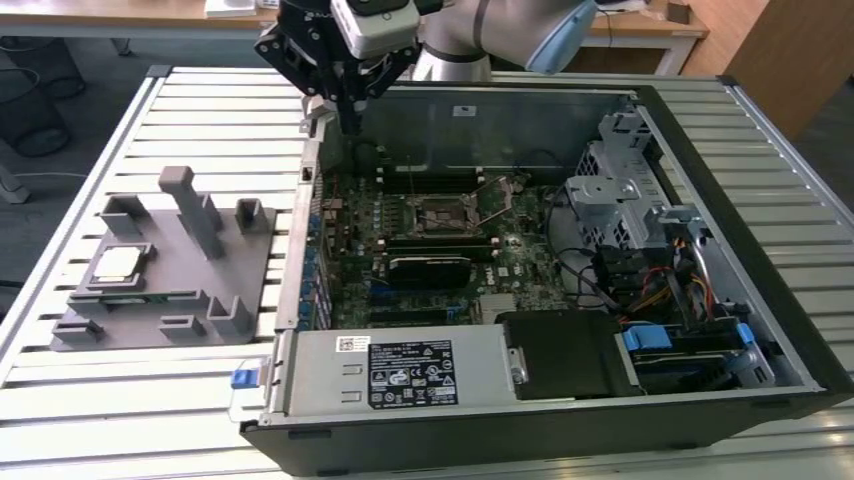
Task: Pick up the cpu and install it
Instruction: 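Reach for the cpu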
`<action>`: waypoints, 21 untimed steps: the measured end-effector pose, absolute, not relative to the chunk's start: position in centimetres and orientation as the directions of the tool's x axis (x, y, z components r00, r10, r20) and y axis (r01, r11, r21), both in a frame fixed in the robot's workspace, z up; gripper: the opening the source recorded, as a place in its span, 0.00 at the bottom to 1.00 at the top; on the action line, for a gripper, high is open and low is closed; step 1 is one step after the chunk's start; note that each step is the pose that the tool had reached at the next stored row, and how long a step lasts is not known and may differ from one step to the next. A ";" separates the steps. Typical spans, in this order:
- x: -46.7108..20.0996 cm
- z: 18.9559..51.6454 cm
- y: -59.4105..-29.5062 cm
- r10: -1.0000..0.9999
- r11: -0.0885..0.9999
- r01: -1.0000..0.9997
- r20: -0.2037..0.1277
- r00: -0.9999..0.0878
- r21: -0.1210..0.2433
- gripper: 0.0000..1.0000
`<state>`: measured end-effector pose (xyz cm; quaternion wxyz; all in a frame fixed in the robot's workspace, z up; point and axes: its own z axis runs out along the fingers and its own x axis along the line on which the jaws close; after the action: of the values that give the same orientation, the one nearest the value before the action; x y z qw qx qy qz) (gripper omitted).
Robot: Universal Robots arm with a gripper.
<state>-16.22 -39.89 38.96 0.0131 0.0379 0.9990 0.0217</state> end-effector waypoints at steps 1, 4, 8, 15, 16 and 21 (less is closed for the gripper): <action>-16.3 39.0 -39.9 0.076 0.996 0.075 -0.024 -0.997 0.044 0.11; -16.6 38.9 -39.9 0.076 0.996 0.075 -0.025 -0.997 0.044 0.11; -16.9 38.9 -39.9 0.076 0.996 0.075 -0.024 -0.997 0.044 0.11; -17.4 38.8 -39.9 0.076 0.996 0.075 -0.024 -0.997 0.044 0.11; -17.4 38.8 -39.9 0.076 0.996 0.075 -0.024 -0.997 0.044 0.11; -17.7 38.8 -39.9 0.076 0.996 0.075 -0.024 -0.997 0.044 0.11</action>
<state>-17.72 -39.89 38.80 0.0131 0.0379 0.9990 0.0217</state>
